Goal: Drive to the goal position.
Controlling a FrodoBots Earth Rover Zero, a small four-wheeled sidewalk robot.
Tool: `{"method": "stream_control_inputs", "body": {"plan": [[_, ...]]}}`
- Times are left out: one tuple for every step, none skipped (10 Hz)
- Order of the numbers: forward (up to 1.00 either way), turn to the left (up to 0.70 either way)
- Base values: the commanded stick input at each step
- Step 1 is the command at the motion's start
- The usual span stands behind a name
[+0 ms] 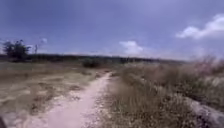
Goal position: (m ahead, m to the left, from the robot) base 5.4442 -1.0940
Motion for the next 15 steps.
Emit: {"method": "stream_control_inputs", "body": {"plan": [[0.7,0.0],[0.7,0.0],[0.7,0.0],[0.7,0.0],[0.7,0.0],[0.7,0.0],[0.7,0.0],[0.7,0.0],[0.7,0.0],[0.7,0.0],[0.7,0.0],[0.7,0.0],[0.7,0.0],[0.7,0.0],[0.7,0.0]]}}
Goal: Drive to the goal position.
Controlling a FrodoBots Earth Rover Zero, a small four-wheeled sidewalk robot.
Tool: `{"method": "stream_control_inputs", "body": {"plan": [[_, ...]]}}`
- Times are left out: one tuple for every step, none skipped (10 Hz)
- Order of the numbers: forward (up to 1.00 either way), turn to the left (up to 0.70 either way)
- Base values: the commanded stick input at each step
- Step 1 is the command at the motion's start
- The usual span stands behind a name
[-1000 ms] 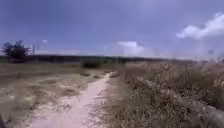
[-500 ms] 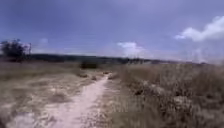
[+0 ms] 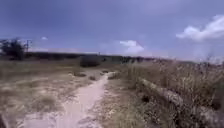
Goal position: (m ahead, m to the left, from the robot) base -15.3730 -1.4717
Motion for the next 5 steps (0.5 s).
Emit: {"method": "stream_control_inputs", "body": {"plan": [[0.7,0.0],[0.7,0.0],[0.7,0.0],[0.7,0.0],[0.7,0.0]]}}
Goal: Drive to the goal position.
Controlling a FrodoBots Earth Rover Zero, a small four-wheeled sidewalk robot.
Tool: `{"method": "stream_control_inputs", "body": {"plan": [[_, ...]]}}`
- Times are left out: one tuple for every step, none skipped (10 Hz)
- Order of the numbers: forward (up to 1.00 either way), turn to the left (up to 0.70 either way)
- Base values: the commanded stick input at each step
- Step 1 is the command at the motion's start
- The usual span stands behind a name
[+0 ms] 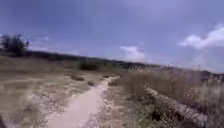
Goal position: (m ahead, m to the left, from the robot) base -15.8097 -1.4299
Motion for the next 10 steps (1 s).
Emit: {"method": "stream_control_inputs", "body": {"plan": [[0.7,0.0],[0.7,0.0],[0.7,0.0],[0.7,0.0],[0.7,0.0],[0.7,0.0],[0.7,0.0],[0.7,0.0],[0.7,0.0],[0.7,0.0]]}}
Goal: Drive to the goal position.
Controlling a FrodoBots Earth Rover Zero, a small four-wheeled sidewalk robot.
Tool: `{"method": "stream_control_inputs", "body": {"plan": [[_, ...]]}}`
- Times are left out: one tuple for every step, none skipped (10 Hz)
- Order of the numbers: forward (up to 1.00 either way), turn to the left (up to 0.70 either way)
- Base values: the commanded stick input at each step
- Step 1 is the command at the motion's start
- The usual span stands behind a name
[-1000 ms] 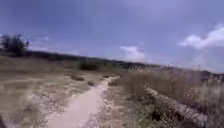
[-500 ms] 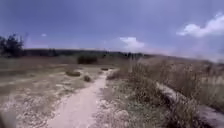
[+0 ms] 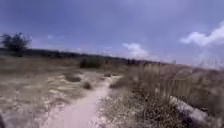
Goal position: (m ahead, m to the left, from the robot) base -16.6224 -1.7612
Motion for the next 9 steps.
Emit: {"method": "stream_control_inputs", "body": {"plan": [[0.7,0.0],[0.7,0.0],[0.7,0.0],[0.7,0.0],[0.7,0.0],[0.7,0.0],[0.7,0.0],[0.7,0.0],[0.7,0.0]]}}
